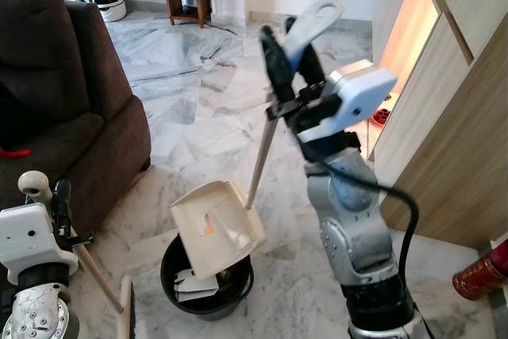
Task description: Sweep floor
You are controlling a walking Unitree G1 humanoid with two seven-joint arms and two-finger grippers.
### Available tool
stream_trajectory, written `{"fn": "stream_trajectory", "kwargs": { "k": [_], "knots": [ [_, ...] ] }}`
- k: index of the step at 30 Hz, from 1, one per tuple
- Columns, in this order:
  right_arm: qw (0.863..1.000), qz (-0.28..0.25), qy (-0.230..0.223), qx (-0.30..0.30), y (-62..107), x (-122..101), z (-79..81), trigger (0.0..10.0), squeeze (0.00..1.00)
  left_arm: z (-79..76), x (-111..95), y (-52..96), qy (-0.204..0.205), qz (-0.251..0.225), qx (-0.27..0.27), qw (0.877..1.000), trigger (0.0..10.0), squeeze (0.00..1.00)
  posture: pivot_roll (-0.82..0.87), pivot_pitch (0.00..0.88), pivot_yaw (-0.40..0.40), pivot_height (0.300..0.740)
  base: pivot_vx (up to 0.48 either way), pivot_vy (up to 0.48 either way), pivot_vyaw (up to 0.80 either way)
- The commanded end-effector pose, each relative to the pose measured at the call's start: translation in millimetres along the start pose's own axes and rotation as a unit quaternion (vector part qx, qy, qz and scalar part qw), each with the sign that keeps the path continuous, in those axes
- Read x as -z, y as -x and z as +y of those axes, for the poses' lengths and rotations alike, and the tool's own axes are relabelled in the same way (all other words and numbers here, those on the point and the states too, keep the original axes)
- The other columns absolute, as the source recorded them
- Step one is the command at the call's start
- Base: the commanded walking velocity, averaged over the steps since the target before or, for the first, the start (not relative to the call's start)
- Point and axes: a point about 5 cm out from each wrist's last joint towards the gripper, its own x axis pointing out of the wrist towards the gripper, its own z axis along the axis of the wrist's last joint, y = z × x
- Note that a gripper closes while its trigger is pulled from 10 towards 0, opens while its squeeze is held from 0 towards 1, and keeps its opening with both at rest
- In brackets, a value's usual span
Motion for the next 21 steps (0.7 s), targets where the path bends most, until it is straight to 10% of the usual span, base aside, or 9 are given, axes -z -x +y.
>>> {"fn": "stream_trajectory", "kwargs": {
  "k": [1, 9, 21],
  "knots": [
    [0.997, -0.067, 0.001, -0.03, -2.9, -24.2, 17.9, 10.0, 0.0, 1.7, -11.1, -2.1, -0.005, -0.031, -0.001, 1.0, 10.0, 0.0, 0.09, 0.084, 0.041, 0.74, 0.0, 0.0, 0.0],
    [0.993, -0.099, -0.037, -0.055, -0.9, -41.6, 47.6, 10.0, 0.0, 1.9, -10.6, -3.2, -0.007, -0.03, -0.001, 1.0, 10.0, 0.0, 0.09, 0.101, 0.048, 0.74, 0.0, 0.0, 0.0],
    [0.981, -0.156, 0.034, -0.112, 3.2, -57.4, 69.0, 10.0, 0.0, 4.1, -11.6, -4.7, -0.009, -0.032, -0.002, 0.999, 10.0, 0.0, 0.1, 0.103, 0.052, 0.74, 0.0, 0.0, 0.0]
  ]
}}
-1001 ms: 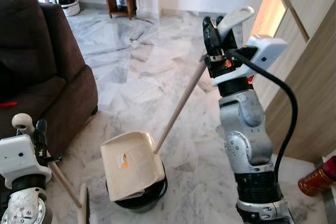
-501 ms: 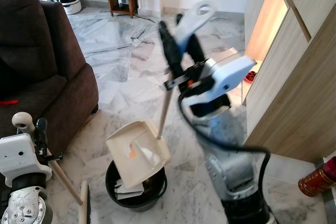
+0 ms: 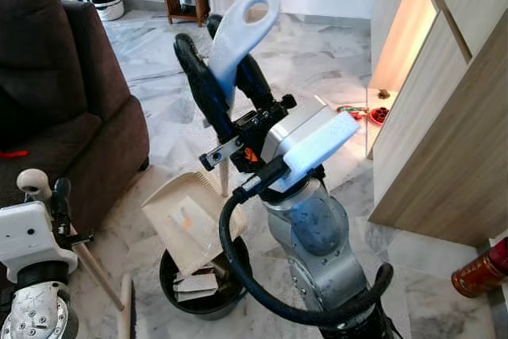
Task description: Sweep floor
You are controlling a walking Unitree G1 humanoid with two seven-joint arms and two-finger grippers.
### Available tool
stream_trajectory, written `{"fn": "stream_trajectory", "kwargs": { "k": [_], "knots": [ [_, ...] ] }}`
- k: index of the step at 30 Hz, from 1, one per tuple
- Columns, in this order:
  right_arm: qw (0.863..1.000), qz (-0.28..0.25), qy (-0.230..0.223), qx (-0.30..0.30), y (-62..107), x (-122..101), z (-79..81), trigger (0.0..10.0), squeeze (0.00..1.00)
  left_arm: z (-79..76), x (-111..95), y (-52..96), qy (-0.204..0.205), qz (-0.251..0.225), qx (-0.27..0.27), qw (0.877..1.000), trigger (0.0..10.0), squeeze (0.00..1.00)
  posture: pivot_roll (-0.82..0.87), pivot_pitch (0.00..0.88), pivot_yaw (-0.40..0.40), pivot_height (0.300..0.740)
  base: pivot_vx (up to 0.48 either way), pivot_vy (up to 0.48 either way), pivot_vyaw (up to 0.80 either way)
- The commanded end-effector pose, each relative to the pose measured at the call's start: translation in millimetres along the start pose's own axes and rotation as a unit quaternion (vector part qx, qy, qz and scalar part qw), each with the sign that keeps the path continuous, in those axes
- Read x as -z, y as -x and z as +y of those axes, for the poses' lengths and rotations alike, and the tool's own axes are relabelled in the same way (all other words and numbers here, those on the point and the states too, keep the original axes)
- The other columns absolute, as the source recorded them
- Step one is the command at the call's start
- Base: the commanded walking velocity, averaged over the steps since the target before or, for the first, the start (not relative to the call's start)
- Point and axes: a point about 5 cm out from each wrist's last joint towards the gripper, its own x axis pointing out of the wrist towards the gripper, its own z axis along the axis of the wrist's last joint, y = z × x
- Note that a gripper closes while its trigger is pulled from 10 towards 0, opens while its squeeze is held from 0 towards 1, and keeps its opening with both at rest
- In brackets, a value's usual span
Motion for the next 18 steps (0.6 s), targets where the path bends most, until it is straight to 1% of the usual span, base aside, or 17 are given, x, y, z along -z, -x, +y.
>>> {"fn": "stream_trajectory", "kwargs": {
  "k": [1, 2, 5, 12, 15, 16, 17, 18],
  "knots": [
    [0.997, -0.073, 0.025, -0.026, -5.7, -26.0, 7.4, 10.0, 0.0, 3.8, -9.4, -2.6, -0.008, -0.026, -0.004, 1.0, 10.0, 0.0, 0.1, 0.103, 0.052, 0.74, 0.0, 0.0, 0.0],
    [0.997, -0.074, 0.019, -0.026, -5.4, -26.8, 9.6, 10.0, 0.0, 3.8, -9.7, -2.7, -0.008, -0.027, -0.003, 1.0, 10.0, 0.0, 0.1, 0.098, 0.053, 0.74, 0.0, 0.0, 0.0],
    [0.997, -0.076, 0.02, -0.027, -5.5, -27.6, 10.5, 10.0, 0.0, 4.1, -9.7, -2.8, -0.008, -0.027, -0.003, 1.0, 10.0, 0.0, 0.1, 0.094, 0.055, 0.74, 0.0, 0.0, 0.0],
    [0.995, -0.078, 0.042, -0.043, -3.8, -26.4, 12.9, 10.0, 0.0, 3.4, -9.4, -2.8, -0.007, -0.027, 0.0, 1.0, 10.0, 0.0, 0.09, 0.08, 0.055, 0.74, 0.0, 0.0, 0.0],
    [0.994, -0.078, 0.059, -0.048, -3.1, -24.8, 11.3, 10.0, 0.0, 3.2, -9.1, -2.7, -0.008, -0.026, 0.001, 1.0, 10.0, 0.0, 0.1, 0.079, 0.054, 0.74, 0.0, 0.0, 0.0],
    [0.992, -0.081, 0.076, -0.055, -2.9, -24.6, 11.2, 10.0, 0.0, 3.5, -9.3, -2.7, -0.008, -0.026, 0.002, 1.0, 10.0, 0.0, 0.09, 0.076, 0.053, 0.74, 0.0, 0.0, 0.0],
    [0.992, -0.081, 0.076, -0.055, -2.9, -24.6, 11.2, 10.0, 0.0, 3.5, -9.3, -2.7, -0.008, -0.026, 0.002, 1.0, 10.0, 0.0, 0.09, 0.076, 0.053, 0.74, 0.0, 0.0, 0.0],
    [0.99, -0.082, 0.093, -0.062, -2.6, -23.7, 10.7, 10.0, 0.0, 4.0, -9.2, -3.0, -0.008, -0.027, 0.002, 1.0, 10.0, 0.0, 0.09, 0.076, 0.053, 0.74, 0.0, 0.0, 0.0]
  ]
}}
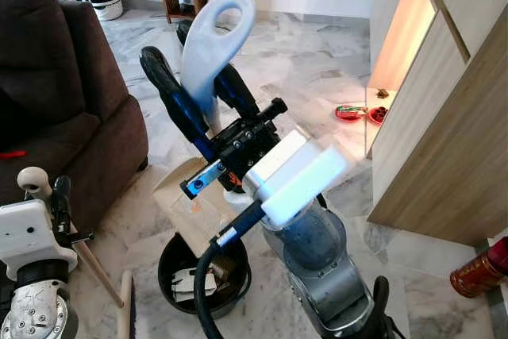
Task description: Sweep floor
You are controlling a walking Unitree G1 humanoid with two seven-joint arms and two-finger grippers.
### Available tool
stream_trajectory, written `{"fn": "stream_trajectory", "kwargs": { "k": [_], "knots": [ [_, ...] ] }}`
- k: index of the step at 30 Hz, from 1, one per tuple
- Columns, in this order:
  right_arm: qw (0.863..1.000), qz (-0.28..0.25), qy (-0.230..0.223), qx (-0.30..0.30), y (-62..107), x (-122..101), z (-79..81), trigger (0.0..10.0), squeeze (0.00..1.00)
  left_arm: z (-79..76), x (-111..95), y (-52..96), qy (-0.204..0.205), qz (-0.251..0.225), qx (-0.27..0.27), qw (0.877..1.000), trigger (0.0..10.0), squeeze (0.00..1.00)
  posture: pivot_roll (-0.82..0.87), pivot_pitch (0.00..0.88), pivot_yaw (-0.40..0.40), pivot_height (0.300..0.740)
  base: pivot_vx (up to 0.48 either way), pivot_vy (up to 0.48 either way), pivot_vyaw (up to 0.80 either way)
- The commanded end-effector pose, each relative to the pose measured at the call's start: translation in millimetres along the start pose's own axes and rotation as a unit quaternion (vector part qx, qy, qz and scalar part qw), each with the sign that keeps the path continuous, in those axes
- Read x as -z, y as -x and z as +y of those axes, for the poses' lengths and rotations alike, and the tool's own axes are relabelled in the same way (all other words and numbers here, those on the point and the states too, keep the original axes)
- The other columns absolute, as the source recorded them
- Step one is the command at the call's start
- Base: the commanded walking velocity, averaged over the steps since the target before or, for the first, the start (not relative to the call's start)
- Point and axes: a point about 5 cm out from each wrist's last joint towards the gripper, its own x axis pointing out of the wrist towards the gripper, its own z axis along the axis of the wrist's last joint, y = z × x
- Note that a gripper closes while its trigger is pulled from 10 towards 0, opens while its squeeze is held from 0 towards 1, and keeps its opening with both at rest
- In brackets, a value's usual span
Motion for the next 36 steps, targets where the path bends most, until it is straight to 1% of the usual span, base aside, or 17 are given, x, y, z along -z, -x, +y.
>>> {"fn": "stream_trajectory", "kwargs": {
  "k": [1, 4, 16, 27, 31, 32, 33, 36],
  "knots": [
    [0.998, -0.051, 0.038, -0.011, -6.8, -15.0, -2.8, 10.0, 0.0, 4.3, -8.6, -3.0, -0.009, -0.025, 0.0, 1.0, 10.0, 0.0, 0.09, 0.079, 0.053, 0.74, 0.0, 0.0, 0.0],
    [0.998, -0.049, 0.043, -0.008, -7.1, -14.0, -5.4, 10.0, 0.0, 3.9, -8.6, -3.4, -0.008, -0.025, 0.001, 1.0, 10.0, 0.0, 0.09, 0.083, 0.052, 0.74, 0.0, 0.0, 0.0],
    [0.998, -0.047, 0.045, -0.01, -7.2, -13.1, -7.4, 10.0, 0.0, 1.7, -7.4, -2.3, -0.004, -0.021, 0.003, 1.0, 10.0, 0.0, 0.09, 0.098, 0.048, 0.74, 0.0, 0.0, 0.0],
    [0.997, -0.038, 0.057, -0.03, -4.9, -8.4, -7.1, 10.0, 0.0, 2.0, -7.0, -2.9, -0.005, -0.019, 0.003, 1.0, 10.0, 0.0, 0.09, 0.098, 0.051, 0.74, 0.0, 0.0, 0.0],
    [0.996, -0.03, 0.075, -0.031, -2.7, -4.4, -10.0, 10.0, 0.0, 1.6, -6.7, -2.5, -0.004, -0.019, 0.005, 1.0, 10.0, 0.0, 0.09, 0.09, 0.052, 0.74, 0.0, 0.0, 0.0],
    [0.996, -0.025, 0.085, -0.028, -1.9, -2.5, -12.0, 10.0, 0.0, 1.5, -6.5, -2.4, -0.004, -0.019, 0.005, 1.0, 10.0, 0.0, 0.09, 0.09, 0.052, 0.74, 0.0, 0.0, 0.0],
    [0.994, -0.018, 0.109, -0.026, -0.4, 0.3, -15.5, 10.0, 0.0, 1.7, -6.4, -2.2, -0.004, -0.019, 0.005, 1.0, 10.0, 0.0, 0.09, 0.081, 0.051, 0.74, 0.0, 0.0, 0.0],
    [0.99, 0.004, 0.138, -0.012, 3.4, 7.0, -25.2, 10.0, 0.0, 1.8, -6.1, -1.8, -0.004, -0.019, 0.005, 1.0, 10.0, 0.0, 0.09, 0.076, 0.05, 0.74, 0.0, 0.0, 0.0]
  ]
}}
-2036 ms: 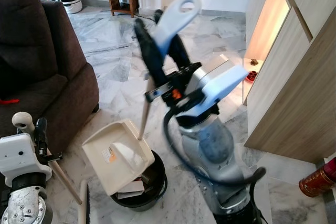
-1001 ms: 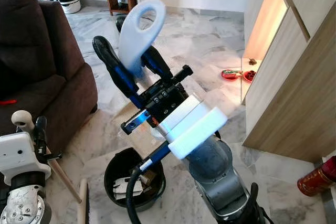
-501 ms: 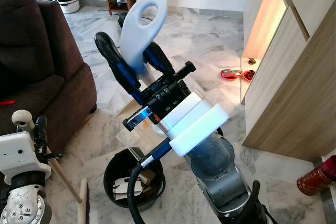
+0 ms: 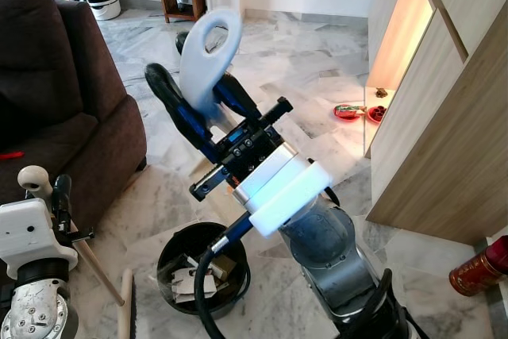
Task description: Sweep floor
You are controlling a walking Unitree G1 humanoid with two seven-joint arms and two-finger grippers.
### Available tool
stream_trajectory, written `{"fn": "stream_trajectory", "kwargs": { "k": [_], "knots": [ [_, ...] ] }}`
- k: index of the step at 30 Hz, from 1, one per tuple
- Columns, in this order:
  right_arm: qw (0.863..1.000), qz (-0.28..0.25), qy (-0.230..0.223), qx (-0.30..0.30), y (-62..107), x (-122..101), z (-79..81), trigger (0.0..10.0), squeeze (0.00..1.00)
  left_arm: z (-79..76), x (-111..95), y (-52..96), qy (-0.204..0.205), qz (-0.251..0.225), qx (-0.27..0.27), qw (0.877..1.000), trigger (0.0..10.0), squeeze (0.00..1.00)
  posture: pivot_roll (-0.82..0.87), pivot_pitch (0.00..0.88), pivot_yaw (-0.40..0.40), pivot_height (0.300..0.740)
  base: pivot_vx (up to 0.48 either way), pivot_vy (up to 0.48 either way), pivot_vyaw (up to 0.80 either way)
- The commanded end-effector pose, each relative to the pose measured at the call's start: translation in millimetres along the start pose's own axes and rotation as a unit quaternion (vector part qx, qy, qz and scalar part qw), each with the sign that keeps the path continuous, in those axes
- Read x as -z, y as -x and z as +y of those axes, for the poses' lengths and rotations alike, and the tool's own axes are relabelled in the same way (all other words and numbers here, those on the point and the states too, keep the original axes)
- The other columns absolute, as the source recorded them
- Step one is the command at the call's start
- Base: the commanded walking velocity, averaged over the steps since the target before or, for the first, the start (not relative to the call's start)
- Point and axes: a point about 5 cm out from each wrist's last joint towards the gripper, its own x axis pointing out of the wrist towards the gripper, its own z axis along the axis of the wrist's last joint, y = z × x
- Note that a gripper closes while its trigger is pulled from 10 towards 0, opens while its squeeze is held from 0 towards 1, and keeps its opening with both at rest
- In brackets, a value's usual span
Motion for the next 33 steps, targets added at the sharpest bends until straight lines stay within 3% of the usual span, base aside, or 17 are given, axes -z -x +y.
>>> {"fn": "stream_trajectory", "kwargs": {
  "k": [1, 9, 10, 11, 15, 19, 25, 27, 33],
  "knots": [
    [0.998, -0.007, 0.056, 0.017, -0.7, -0.2, -15.7, 10.0, 0.0, 1.9, -5.0, -0.8, -0.005, -0.016, 0.004, 1.0, 10.0, 0.0, 0.09, 0.072, 0.049, 0.74, 0.0, 0.0, 0.0],
    [0.988, 0.104, 0.098, 0.064, 37.5, 36.4, -48.6, 10.0, 0.0, -1.2, 1.4, 2.6, 0.0, -0.006, 0.009, 1.0, 10.0, 0.0, 0.08, 0.055, 0.041, 0.74, 0.0, 0.0, 0.0],
    [0.98, 0.148, 0.091, 0.096, 52.5, 48.0, -56.7, 10.0, 0.0, -0.7, 3.9, 4.8, 0.0, -0.001, 0.01, 1.0, 10.0, 0.0, 0.08, 0.055, 0.041, 0.74, 0.0, 0.0, 0.0],
    [0.98, 0.148, 0.091, 0.096, 52.5, 48.0, -56.7, 10.0, 0.0, -0.7, 3.9, 4.8, 0.0, -0.001, 0.01, 1.0, 10.0, 0.0, 0.08, 0.055, 0.041, 0.74, 0.0, 0.0, 0.0],
    [0.952, 0.238, 0.053, 0.185, 95.1, 72.5, -69.7, 10.0, 0.0, 0.6, 7.4, 8.6, -0.001, 0.008, 0.01, 1.0, 10.0, 0.0, 0.08, 0.06, 0.035, 0.74, 0.0, 0.0, 0.0],
    [0.94, 0.266, 0.011, 0.213, 113.3, 83.7, -69.5, 10.0, 0.0, 0.1, 11.0, 11.4, -0.001, 0.017, 0.013, 1.0, 10.0, 0.0, 0.07, 0.065, 0.035, 0.74, 0.0, 0.0, 0.0],
    [0.926, 0.3, 0.017, 0.227, 129.7, 98.7, -76.1, 10.0, 0.0, -3.3, 11.2, 10.9, 0.006, 0.015, 0.018, 1.0, 10.0, 0.0, 0.07, 0.066, 0.033, 0.74, 0.0, 0.0, 0.0],
    [0.915, 0.313, -0.022, 0.254, 137.6, 106.9, -76.9, 10.0, 0.0, -6.3, 18.1, 11.9, 0.009, 0.022, 0.022, 0.999, 10.0, 0.0, 0.07, 0.066, 0.033, 0.74, 0.0, 0.0, 0.0],
    [0.905, 0.315, -0.062, 0.28, 145.8, 114.8, -72.3, 10.0, 0.0, -18.9, 27.7, 15.3, 0.024, 0.036, 0.033, 0.999, 10.0, 0.0, 0.06, 0.065, 0.033, 0.74, 0.0, 0.0, 0.0]
  ]
}}
